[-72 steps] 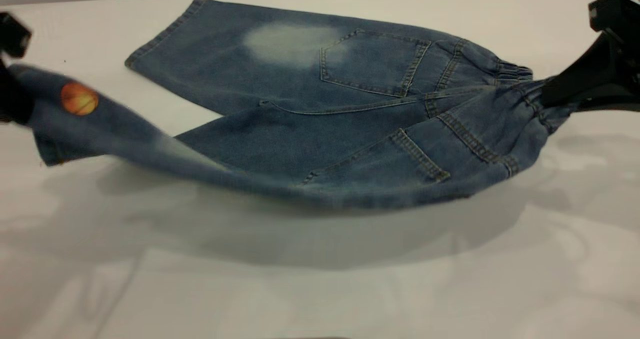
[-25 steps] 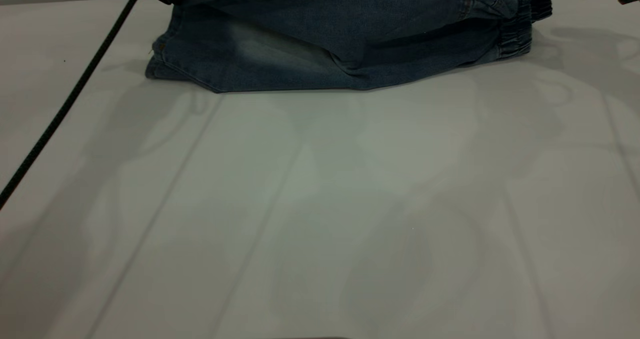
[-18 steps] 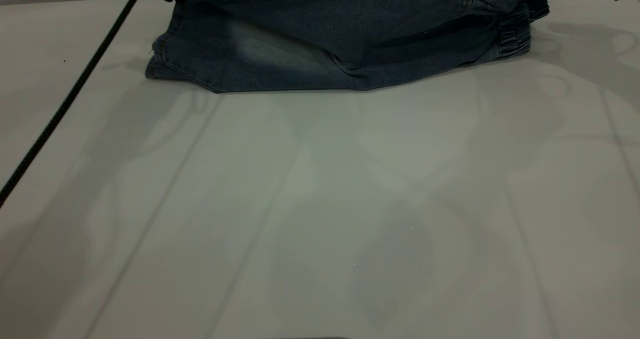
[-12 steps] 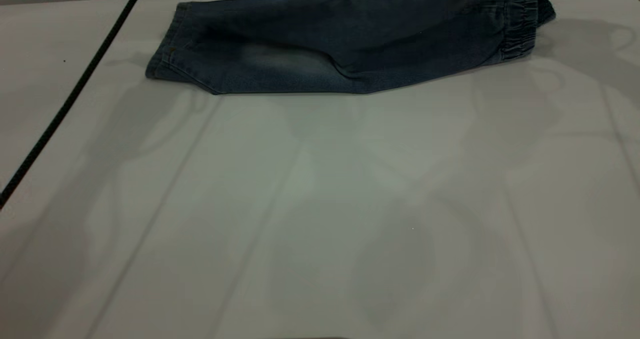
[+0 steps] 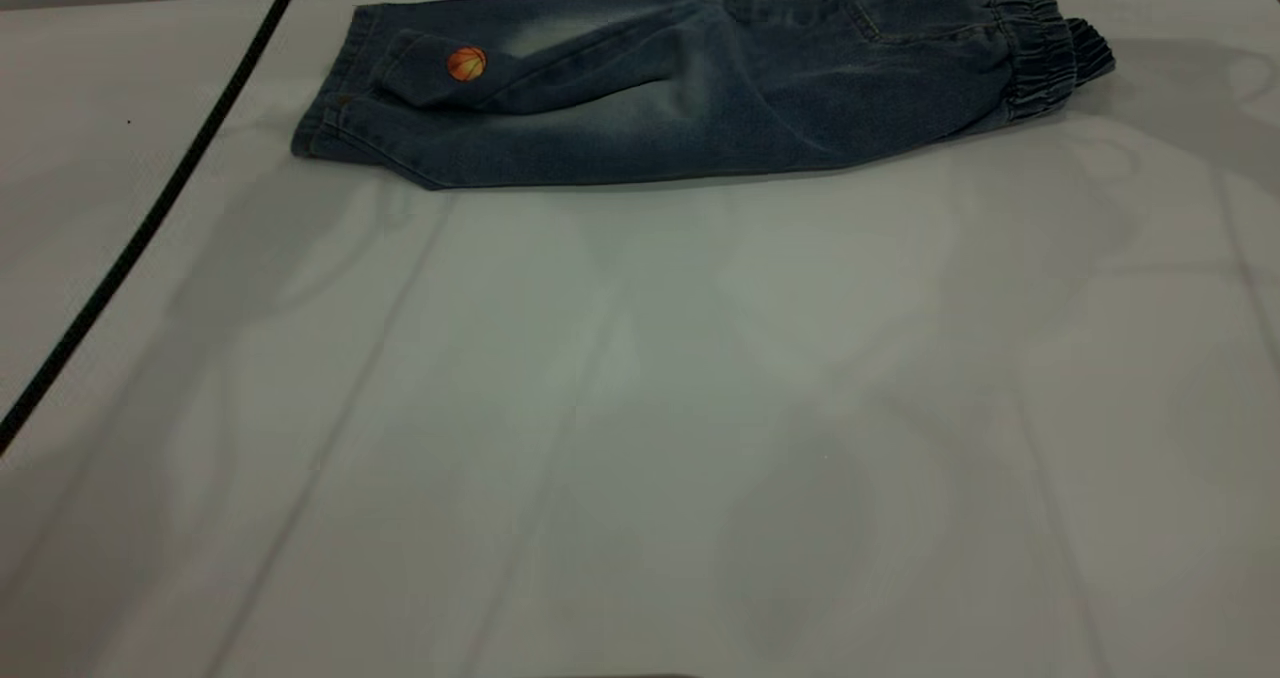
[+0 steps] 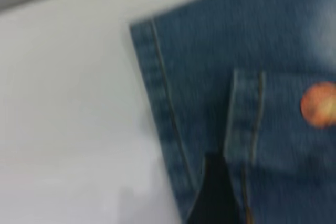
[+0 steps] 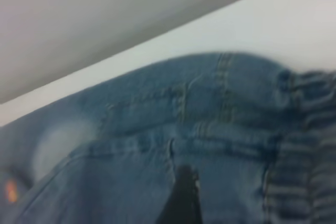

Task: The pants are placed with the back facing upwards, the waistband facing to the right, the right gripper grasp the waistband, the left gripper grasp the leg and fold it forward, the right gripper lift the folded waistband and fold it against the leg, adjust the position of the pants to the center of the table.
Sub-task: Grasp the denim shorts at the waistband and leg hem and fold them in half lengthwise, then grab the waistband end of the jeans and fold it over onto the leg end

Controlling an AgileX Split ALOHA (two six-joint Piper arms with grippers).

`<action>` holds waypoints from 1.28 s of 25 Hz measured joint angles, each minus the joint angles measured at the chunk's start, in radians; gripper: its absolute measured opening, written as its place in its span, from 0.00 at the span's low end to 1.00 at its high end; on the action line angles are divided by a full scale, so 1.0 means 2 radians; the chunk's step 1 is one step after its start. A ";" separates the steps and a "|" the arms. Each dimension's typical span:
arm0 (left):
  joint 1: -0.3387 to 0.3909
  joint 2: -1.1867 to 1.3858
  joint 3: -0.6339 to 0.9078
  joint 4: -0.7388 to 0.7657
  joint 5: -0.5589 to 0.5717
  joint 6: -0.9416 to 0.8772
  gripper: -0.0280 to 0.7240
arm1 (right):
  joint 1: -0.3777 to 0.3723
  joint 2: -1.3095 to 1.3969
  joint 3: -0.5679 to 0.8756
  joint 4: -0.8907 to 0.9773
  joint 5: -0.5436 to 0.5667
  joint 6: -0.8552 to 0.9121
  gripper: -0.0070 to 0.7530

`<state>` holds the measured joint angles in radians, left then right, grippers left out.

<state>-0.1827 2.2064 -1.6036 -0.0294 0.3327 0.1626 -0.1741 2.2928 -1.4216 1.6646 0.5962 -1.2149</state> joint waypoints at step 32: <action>-0.080 -0.013 -0.050 -0.054 0.144 -0.004 0.72 | -0.026 0.079 -0.005 0.002 0.085 -0.025 0.75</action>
<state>-0.3425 2.1813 -1.7027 -0.1369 0.6210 0.1551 -0.2259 2.4518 -1.4312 1.6690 0.7659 -1.2650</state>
